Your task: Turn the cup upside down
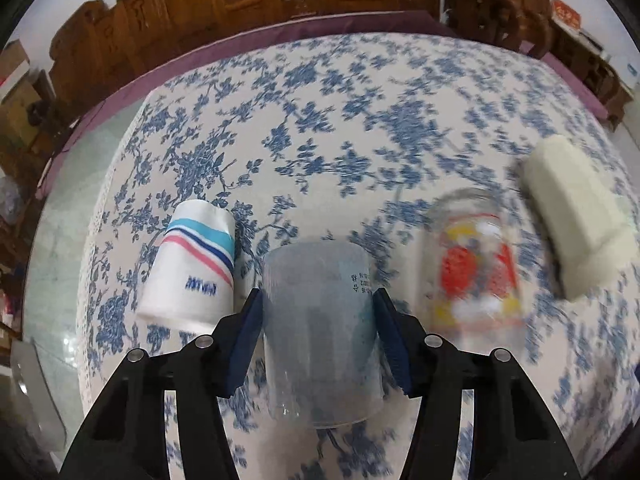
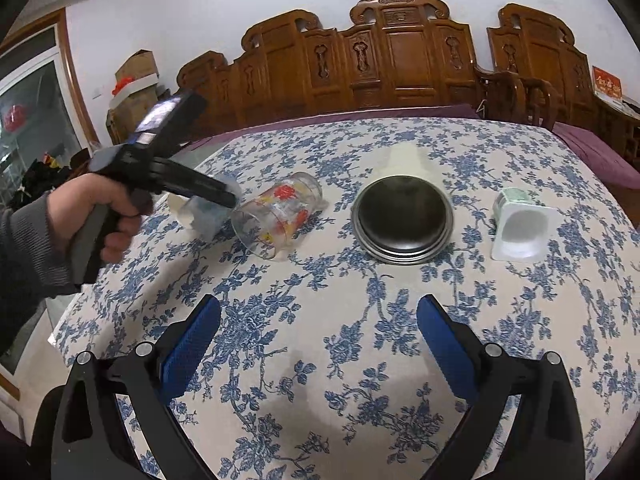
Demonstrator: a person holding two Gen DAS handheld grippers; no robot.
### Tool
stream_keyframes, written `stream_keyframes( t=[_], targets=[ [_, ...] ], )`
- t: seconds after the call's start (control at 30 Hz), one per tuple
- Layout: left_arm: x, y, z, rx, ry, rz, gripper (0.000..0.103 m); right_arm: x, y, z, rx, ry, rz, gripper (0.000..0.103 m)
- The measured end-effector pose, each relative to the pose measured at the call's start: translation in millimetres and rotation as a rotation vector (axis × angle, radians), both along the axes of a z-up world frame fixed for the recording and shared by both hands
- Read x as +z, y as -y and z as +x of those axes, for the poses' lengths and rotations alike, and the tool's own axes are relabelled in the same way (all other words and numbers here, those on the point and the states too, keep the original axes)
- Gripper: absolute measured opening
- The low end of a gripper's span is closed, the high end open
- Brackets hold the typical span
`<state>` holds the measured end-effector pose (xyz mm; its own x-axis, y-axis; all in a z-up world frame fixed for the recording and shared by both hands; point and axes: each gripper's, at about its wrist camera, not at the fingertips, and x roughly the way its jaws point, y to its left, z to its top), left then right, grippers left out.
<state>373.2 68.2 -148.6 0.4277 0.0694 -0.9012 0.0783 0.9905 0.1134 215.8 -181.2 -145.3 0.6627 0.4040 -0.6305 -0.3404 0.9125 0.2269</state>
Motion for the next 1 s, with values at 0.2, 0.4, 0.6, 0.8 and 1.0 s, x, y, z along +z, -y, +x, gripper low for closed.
stream_keyframes(
  t=[0.2, 0.4, 0.6, 0.8, 1.0],
  targets=[
    [30, 27, -49, -0.075, 0.054, -0.035, 0.053, 6, 19, -15, -0.04, 0.009, -0.009, 0.099],
    [42, 62, -101, -0.148, 0.076, -0.09, 0.053, 5, 43, -32, -0.09, 0.003, -0.02, 0.099],
    [26, 95, -139, -0.185, 0.058, -0.167, 0.053, -1, 64, -42, -0.135, -0.006, -0.045, 0.099],
    [-3, 117, -163, -0.193, 0.024, -0.229, 0.053, -12, 72, -35, -0.148, -0.036, -0.061, 0.099],
    [-23, 124, -165, -0.18, 0.001, -0.244, 0.054, -16, 69, -32, -0.137, -0.051, -0.067, 0.099]
  ],
)
